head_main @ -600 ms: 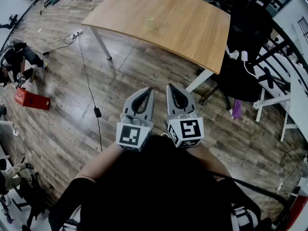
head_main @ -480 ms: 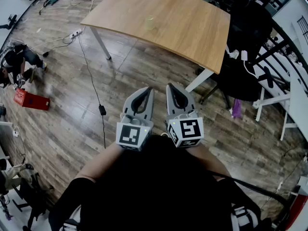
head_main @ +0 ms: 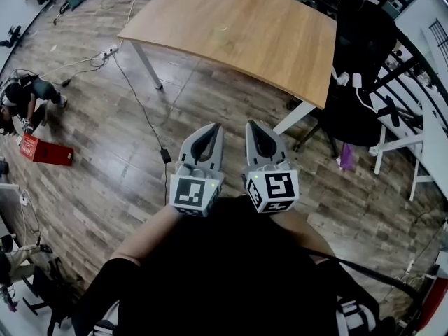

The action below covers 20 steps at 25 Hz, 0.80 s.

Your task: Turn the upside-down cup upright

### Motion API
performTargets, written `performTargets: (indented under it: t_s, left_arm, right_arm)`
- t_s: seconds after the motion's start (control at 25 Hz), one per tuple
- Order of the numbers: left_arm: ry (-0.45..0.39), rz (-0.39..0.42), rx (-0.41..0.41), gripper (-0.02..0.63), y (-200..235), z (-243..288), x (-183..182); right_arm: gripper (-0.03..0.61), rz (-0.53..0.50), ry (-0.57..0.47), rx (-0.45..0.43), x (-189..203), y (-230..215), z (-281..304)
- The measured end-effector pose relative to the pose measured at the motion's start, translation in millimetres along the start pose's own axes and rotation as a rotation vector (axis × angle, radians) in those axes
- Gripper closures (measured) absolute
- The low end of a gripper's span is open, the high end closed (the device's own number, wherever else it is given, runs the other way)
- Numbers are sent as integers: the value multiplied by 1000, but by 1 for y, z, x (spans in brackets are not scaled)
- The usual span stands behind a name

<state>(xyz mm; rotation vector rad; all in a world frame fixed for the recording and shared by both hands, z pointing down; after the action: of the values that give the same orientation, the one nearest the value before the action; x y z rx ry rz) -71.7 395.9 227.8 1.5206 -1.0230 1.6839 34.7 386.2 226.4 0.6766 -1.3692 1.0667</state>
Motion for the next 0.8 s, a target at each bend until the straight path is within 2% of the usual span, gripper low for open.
performTargets:
  t_s: [0.16,0.36,0.6,0.8]
  left_arm:
    - [12,1,4,605,20,5,7]
    - [42,-19,-14,606,55,37,26]
    - [47,-33,-65,606,120,135,45]
    - [52,-25,-55,604,158,231,54]
  right_arm:
    - [566,21,2,32,2,-2,18]
    - [566,34,6,41,2,-22,66]
    - [565,25,30,19,1,-79,175]
    - [565,-24,90,-22,-7,-131,273]
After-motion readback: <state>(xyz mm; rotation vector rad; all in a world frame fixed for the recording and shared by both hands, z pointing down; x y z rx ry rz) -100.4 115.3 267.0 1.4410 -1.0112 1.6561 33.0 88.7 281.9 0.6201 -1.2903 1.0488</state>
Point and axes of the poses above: the fingertips, and each gripper's own axes: z forward along the fingers, y to its left, x out of its underside, the point moved 4 cm from there along -z, backward along the fingers, and after that the axes turned 9 degrees about z, right-handed, at the moved point
